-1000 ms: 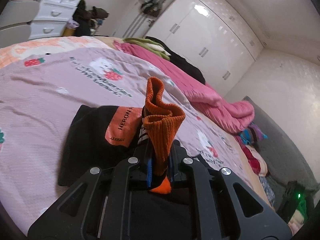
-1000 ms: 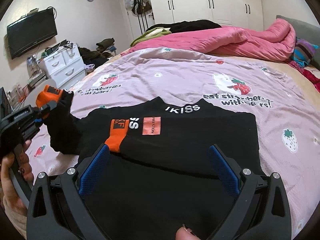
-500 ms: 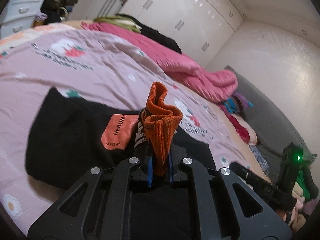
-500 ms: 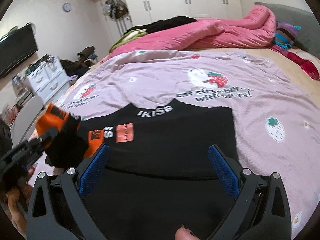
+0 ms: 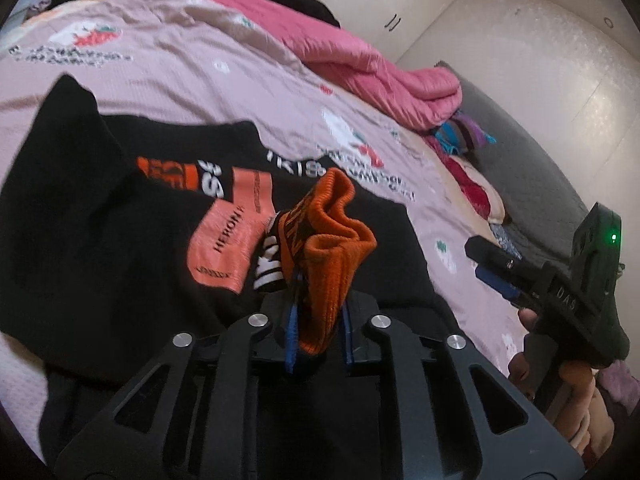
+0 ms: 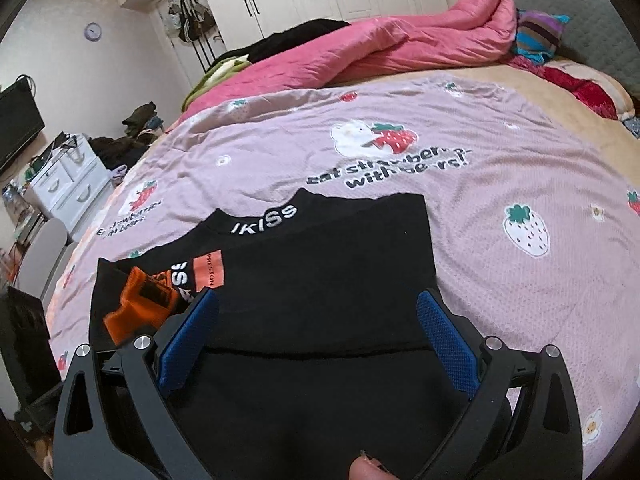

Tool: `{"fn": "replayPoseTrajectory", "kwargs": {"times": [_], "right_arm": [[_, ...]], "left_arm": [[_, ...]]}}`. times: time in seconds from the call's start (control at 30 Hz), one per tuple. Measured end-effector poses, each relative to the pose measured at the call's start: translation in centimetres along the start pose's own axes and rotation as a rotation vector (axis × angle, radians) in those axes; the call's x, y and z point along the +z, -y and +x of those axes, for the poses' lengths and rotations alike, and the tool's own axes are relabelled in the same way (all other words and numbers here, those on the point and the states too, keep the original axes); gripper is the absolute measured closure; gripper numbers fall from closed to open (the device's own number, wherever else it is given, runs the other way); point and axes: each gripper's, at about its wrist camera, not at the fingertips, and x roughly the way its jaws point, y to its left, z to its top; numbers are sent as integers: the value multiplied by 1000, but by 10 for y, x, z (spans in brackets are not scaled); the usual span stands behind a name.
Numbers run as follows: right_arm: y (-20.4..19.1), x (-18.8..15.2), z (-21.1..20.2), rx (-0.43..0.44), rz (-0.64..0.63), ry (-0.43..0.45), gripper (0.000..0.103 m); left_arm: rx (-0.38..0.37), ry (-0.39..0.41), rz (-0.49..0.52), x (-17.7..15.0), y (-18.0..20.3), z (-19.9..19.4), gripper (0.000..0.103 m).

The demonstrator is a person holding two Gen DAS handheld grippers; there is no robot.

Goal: Fold small clothes
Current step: 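Lay the cuff on the shirt and open the left gripper, then grasp the laid orange cuff with the right gripper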

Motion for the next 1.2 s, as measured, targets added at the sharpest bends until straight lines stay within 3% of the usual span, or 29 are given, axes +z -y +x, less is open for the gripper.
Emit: {"fn": "replayPoseTrajectory", "kwargs": {"times": [0.07, 0.1, 0.17, 0.27, 0.47, 0.5, 0.57, 0.73, 0.9, 0.97, 1.03, 1.07, 1.2], "right_arm": [[2, 0, 3, -1, 9, -8, 4], [4, 0, 3, 2, 12, -12, 4], [6, -1, 7, 5, 23, -27, 4], [7, -4, 14, 21, 36, -58, 4], [-10, -19, 38, 108, 27, -166, 4], [-17, -24, 44, 114, 9, -187, 4], [-27, -30, 51, 122, -9, -209, 4], [-50, -43, 62, 184, -27, -247, 4], [-59, -52, 78, 246, 18, -275, 6], [-58, -54, 83, 258, 49, -284, 24], [-62, -55, 83, 239, 33, -264, 33], [-64, -54, 83, 224, 14, -258, 50], [-69, -56, 83, 251, -8, -257, 71]], "left_arm": [[-11, -28, 2, -3, 1, 5, 83], [-19, -42, 3, -4, 1, 6, 72], [-42, -61, 0, -5, 2, 8, 64], [-16, -66, 23, -4, 4, 4, 55], [29, 12, 7, 9, -8, -23, 25], [60, 43, -10, 12, -15, -31, 16], [117, 84, -32, 17, -24, -39, 9], [285, 165, -84, 27, -48, -61, 9], [299, 194, -156, 30, -71, -76, 9], [300, 194, -162, 31, -73, -78, 9], [309, 194, -157, 31, -72, -79, 9], [311, 194, -155, 31, -71, -80, 9], [311, 190, -140, 30, -67, -78, 9]]}}
